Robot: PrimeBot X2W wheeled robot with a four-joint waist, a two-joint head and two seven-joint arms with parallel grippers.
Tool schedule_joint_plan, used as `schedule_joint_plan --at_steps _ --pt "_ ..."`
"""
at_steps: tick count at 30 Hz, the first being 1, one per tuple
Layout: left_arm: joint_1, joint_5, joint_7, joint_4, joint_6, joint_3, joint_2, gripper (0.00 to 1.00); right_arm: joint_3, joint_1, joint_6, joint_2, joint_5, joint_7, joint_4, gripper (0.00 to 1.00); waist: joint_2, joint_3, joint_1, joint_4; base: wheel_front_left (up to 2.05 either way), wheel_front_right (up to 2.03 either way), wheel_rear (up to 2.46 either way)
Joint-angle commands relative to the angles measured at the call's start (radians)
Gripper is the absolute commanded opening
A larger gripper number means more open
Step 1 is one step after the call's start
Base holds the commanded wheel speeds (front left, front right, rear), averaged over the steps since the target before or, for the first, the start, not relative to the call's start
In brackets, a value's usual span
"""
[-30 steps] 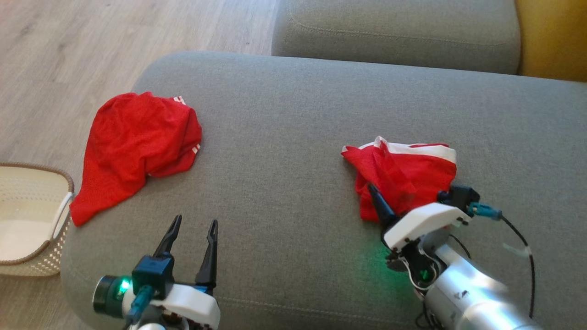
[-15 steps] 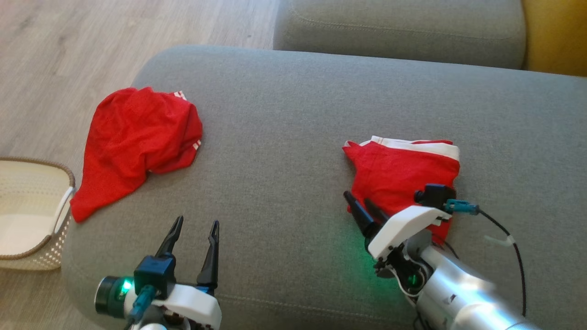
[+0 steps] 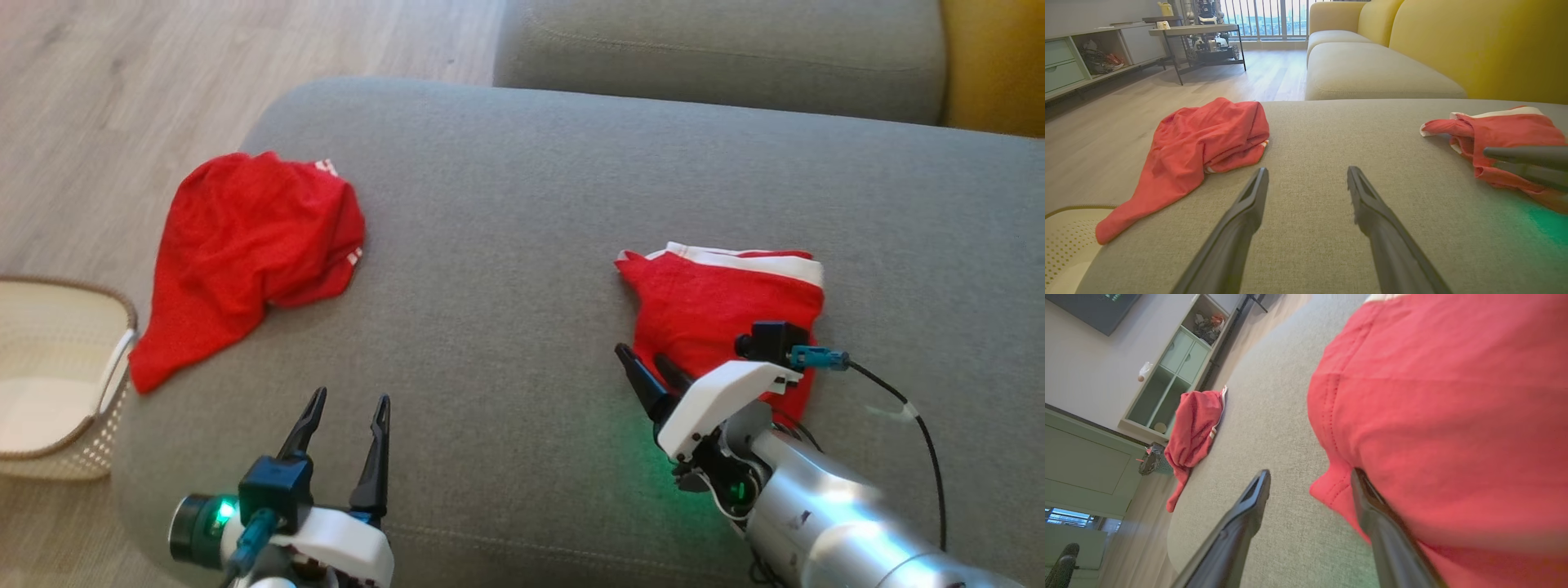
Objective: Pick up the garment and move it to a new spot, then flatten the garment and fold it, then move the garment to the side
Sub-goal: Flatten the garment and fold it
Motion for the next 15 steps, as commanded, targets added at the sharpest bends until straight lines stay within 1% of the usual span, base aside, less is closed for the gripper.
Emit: schedule_joint_plan --at_steps 1,7,10,13,15 --pt "-0.039 0.003 -0.008 -0.03 0.006 0.038 -0.002 1.0 0.007 -0.039 0.0 0.01 0.004 -0.019 -0.023 1.0 0.0 -0.009 0.0 -0.014 0.0 0.0 0.0" --pt "-0.026 0.001 -0.008 -0.046 0.011 0.055 0.0 1.0 -0.009 -0.072 0.0 0.01 -0.006 -0.034 -0.057 1.0 0.0 -0.048 0.0 -0.084 0.0 0.0 0.0" --pt "-0.018 0.0 -0.008 -0.059 0.013 0.062 0.0 1.0 -0.079 -0.106 0.0 0.003 -0.066 -0.034 -0.05 1.0 0.0 -0.065 0.0 -0.125 0.0 0.0 0.0" --pt "-0.014 -0.001 -0.008 -0.082 0.019 0.067 -0.002 1.0 -0.168 -0.123 0.0 -0.038 -0.17 -0.034 -0.051 1.0 0.0 -0.072 0.0 -0.162 0.0 0.0 0.0" --pt "-0.012 -0.004 -0.008 -0.101 0.024 0.069 -0.004 1.0 -0.245 -0.117 0.0 -0.066 -0.248 -0.035 -0.061 1.0 0.0 -0.074 0.0 -0.184 0.0 0.0 0.0"
